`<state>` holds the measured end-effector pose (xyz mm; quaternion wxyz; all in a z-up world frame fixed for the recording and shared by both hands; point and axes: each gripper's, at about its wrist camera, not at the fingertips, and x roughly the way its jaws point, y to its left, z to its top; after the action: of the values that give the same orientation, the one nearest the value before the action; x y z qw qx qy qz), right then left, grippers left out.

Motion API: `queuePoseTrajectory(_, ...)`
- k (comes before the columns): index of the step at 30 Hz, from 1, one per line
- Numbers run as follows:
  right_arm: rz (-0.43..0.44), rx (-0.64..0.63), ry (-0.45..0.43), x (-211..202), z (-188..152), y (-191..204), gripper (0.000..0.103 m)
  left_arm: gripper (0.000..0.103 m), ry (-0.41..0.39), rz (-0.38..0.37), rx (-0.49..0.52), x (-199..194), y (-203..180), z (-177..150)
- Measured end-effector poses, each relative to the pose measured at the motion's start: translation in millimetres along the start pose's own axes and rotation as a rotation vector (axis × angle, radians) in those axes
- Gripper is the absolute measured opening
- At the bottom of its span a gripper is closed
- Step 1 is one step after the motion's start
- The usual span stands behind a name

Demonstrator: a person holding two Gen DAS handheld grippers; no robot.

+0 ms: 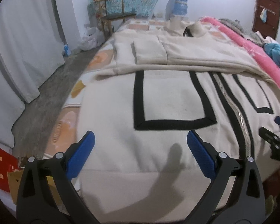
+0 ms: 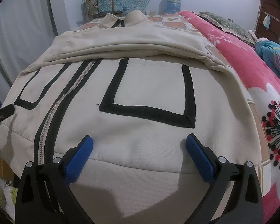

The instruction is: Fold large clothes

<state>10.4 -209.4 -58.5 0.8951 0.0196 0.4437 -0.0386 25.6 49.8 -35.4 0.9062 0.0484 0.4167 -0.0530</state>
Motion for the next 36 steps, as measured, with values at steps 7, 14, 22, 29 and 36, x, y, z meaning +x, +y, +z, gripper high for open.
queuePoseTrajectory(7, -0.002, 0.000, -0.005, 0, -1, -1, 0.097, 0.095, -0.004, -0.069, -0.029, -31, 23, -30)
queuePoseTrajectory(14, -0.004, -0.001, -0.013, -1, -1, -1, 0.097, 0.082, 0.050, -0.151, -0.096, -40, 36, -69)
queuePoseTrajectory(22, -0.004, -0.001, -0.013, -1, -1, -1, 0.097, 0.067, 0.103, -0.186, -0.213, -29, 58, -88)
queuePoseTrajectory(29, -0.005, -0.001, -0.012, 0, -2, 0, 0.097, 0.055, 0.135, -0.221, -0.281, -14, 68, -91)
queuePoseTrajectory(36, -0.006, -0.002, -0.013, 0, -2, 0, 0.097, 0.054, 0.153, -0.212, -0.357, -5, 80, -94)
